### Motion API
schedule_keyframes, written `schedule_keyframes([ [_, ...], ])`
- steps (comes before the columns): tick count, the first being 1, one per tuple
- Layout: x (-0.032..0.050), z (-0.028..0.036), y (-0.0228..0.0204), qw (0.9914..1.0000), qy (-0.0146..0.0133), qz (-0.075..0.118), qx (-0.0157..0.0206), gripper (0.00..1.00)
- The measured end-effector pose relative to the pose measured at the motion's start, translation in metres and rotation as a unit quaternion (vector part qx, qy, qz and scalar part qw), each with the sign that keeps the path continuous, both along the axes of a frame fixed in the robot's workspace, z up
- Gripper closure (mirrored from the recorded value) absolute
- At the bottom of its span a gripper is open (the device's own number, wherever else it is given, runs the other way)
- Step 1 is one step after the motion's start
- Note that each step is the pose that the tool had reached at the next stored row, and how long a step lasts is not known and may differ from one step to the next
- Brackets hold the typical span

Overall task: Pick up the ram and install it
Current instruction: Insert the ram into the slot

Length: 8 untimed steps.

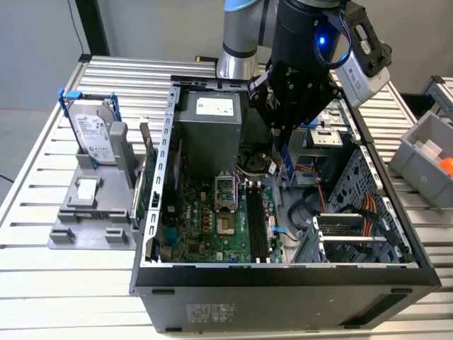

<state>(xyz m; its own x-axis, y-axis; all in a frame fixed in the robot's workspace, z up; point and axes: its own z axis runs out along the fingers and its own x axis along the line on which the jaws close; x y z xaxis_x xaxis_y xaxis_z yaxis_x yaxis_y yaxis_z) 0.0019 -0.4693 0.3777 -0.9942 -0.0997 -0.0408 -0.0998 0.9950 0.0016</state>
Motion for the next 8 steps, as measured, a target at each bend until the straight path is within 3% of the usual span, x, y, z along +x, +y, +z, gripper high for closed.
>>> schedule_keyframes([
  [8,0.0,-0.0015,0.0,1.0,0.0,0.0,0.0,1.0],
])
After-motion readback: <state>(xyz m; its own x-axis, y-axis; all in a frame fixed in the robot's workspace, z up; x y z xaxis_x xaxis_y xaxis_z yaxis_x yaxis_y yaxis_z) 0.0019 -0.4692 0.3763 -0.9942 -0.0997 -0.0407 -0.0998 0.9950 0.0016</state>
